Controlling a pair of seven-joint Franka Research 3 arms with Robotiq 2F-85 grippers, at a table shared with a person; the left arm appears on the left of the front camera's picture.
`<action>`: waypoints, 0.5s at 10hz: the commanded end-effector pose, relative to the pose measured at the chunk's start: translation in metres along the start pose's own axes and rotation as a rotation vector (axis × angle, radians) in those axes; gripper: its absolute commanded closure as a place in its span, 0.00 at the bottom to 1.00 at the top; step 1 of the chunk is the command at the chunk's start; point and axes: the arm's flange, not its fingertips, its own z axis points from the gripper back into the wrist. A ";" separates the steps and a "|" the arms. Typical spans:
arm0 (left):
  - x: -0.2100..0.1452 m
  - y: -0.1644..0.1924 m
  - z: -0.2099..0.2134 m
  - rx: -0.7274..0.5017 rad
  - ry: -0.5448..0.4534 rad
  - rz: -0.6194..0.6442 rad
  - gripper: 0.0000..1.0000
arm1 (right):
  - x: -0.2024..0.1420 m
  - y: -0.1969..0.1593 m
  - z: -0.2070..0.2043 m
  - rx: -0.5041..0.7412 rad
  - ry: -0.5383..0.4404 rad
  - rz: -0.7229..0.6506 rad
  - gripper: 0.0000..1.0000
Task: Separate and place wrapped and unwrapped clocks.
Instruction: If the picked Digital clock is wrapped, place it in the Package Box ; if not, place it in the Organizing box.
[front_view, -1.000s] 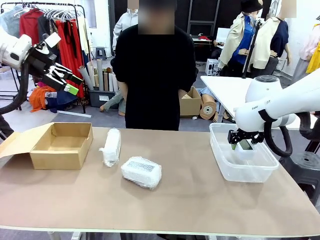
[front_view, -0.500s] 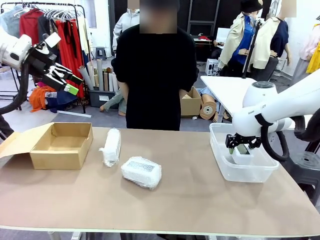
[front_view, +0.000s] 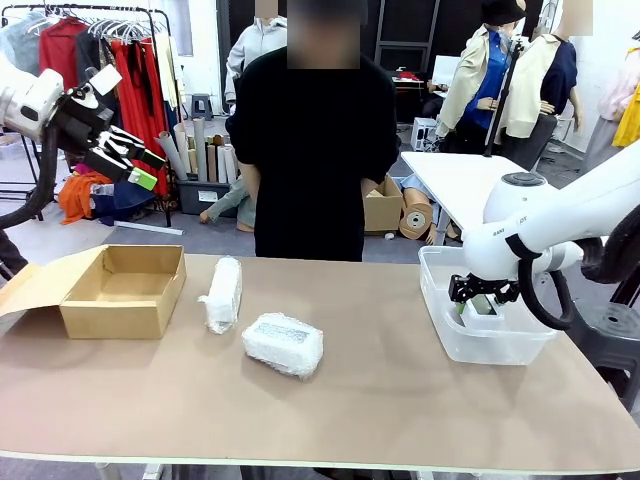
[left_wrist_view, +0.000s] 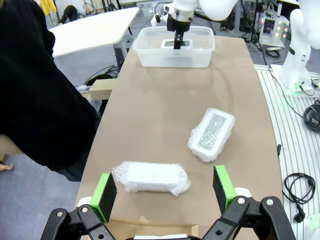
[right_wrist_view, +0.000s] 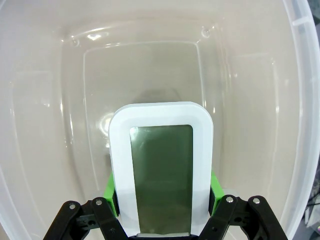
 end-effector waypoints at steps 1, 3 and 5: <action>0.002 -0.001 0.001 0.006 -0.002 -0.002 0.00 | 0.002 0.003 -0.001 0.009 -0.019 -0.036 0.82; 0.002 -0.001 0.001 0.006 -0.002 -0.002 0.00 | -0.001 0.003 -0.004 0.011 -0.010 -0.039 0.82; 0.002 -0.001 0.001 0.006 -0.002 -0.002 0.00 | -0.003 0.003 -0.006 0.007 -0.006 -0.040 0.82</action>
